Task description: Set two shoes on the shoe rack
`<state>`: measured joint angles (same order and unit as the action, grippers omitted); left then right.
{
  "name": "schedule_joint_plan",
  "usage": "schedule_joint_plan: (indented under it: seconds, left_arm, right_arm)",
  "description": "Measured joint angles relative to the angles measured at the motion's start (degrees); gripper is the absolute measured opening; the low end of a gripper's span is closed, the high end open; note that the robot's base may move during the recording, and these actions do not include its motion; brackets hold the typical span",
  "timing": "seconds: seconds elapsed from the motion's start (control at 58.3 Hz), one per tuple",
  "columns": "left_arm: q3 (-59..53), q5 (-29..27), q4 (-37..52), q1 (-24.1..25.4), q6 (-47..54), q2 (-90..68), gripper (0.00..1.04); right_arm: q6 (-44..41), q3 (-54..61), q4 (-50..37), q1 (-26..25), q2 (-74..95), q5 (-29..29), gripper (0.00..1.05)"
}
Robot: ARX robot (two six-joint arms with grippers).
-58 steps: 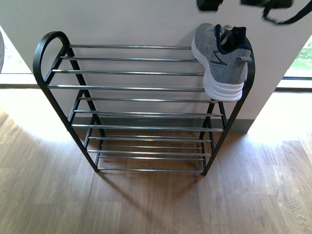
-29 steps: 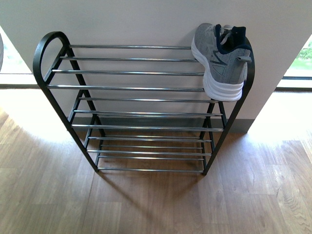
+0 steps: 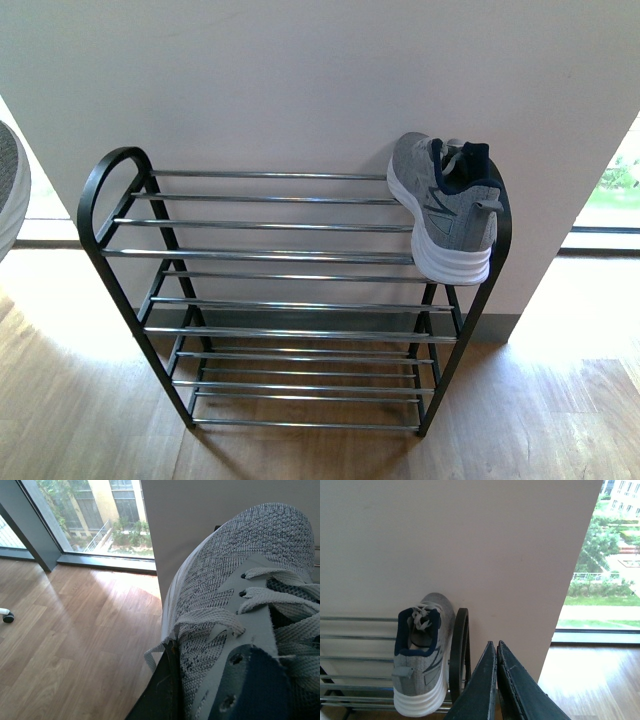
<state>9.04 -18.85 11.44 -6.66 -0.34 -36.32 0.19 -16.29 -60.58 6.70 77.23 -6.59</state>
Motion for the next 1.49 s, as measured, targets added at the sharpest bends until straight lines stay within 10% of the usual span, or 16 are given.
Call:
schedule_joint_plan:
  seconds: [1.493]
  left_arm:
    - [0.00, 0.00, 0.00, 0.00, 0.00, 0.00, 0.02]
  right_arm:
    - [-0.02, 15.17, 36.94, -6.51, -53.46, 6.49, 0.01]
